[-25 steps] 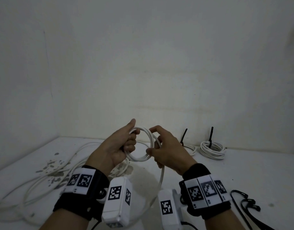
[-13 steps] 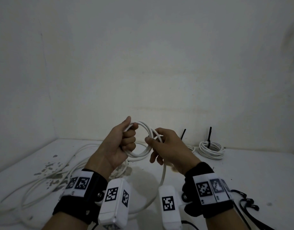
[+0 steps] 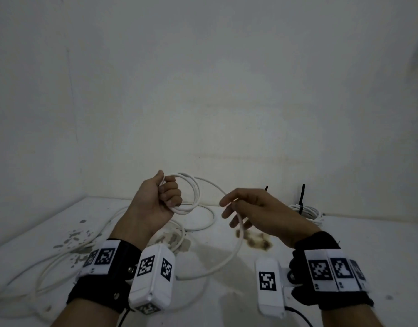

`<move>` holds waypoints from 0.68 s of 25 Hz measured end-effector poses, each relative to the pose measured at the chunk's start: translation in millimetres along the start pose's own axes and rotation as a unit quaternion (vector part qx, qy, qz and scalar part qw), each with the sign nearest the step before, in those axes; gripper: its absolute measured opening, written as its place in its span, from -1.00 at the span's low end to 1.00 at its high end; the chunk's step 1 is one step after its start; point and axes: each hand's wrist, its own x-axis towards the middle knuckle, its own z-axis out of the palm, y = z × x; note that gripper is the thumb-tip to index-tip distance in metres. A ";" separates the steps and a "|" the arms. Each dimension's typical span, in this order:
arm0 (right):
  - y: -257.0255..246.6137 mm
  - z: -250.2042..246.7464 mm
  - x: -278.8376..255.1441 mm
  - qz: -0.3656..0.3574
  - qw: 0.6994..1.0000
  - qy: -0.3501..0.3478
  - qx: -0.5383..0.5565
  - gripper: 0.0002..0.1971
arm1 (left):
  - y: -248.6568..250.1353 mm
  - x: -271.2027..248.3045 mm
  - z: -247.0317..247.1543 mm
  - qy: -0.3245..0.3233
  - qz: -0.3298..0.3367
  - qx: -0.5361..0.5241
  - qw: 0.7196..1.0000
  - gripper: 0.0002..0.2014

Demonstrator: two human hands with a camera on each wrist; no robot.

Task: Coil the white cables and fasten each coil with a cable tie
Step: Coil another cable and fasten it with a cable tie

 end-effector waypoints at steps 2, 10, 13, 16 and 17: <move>4.2 0.1 -0.5 0.017 0.999 -0.049 -0.009 -0.64 | 2.4 -0.2 -4.2 -0.008 -0.009 -0.019 1.000 -0.59; 18.9 5.1 13.1 -0.116 0.975 0.096 -0.162 -0.78 | 3.2 0.2 -8.4 -0.042 -0.024 -0.069 0.996 -0.47; 18.9 5.5 15.8 -0.110 0.982 0.150 -0.041 -0.78 | 5.4 -5.6 -7.5 -0.041 -0.032 -0.092 0.994 -0.54; 10.2 11.3 13.1 -0.099 0.987 0.128 0.002 -0.81 | 0.6 -6.6 -2.4 -0.027 -0.008 -0.136 0.990 -0.67; 6.9 16.0 12.7 -0.101 0.989 0.108 -0.019 -0.82 | -2.0 -6.7 0.7 -0.023 -0.005 -0.134 0.991 -0.69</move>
